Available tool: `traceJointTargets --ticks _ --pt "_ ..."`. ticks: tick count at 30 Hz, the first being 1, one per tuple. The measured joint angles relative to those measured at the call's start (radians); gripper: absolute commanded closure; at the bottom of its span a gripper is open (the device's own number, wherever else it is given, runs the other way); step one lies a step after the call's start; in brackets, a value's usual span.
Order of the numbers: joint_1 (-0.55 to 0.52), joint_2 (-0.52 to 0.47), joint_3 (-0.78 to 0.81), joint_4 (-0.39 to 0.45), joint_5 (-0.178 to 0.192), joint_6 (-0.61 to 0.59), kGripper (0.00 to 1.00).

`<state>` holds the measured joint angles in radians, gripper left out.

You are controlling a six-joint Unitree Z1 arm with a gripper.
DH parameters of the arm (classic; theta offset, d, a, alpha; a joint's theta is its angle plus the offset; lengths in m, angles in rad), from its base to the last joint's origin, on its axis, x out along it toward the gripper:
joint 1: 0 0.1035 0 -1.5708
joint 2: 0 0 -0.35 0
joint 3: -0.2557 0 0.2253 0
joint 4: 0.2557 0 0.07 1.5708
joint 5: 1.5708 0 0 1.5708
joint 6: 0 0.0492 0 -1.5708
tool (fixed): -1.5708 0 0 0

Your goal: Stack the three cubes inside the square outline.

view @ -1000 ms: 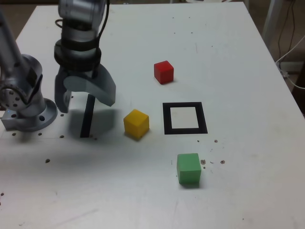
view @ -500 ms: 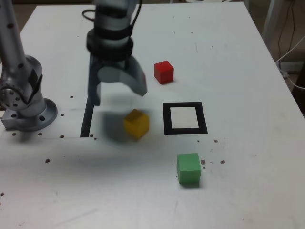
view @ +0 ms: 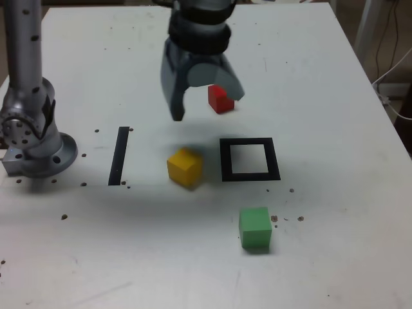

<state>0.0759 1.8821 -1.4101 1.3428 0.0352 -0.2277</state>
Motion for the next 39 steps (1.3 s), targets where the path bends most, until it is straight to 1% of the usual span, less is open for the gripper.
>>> traceJointTargets --ticks 8,19,25,29,32,35,37,39 --pt "0.088 0.064 -0.052 0.008 0.003 0.016 0.00" --pt "0.203 0.112 -0.078 0.008 0.009 0.073 0.01" --pt "0.253 0.173 -0.123 0.008 0.007 0.117 0.01" --pt "0.292 0.236 -0.168 0.008 -0.005 0.160 0.03" --pt "0.315 0.264 -0.188 0.010 -0.008 0.182 0.07" --pt "0.332 0.280 -0.212 0.018 -0.008 0.193 0.15" --pt "0.344 0.291 -0.226 0.026 -0.008 0.200 0.24" --pt "0.349 0.301 -0.239 0.032 -0.011 0.204 0.35"
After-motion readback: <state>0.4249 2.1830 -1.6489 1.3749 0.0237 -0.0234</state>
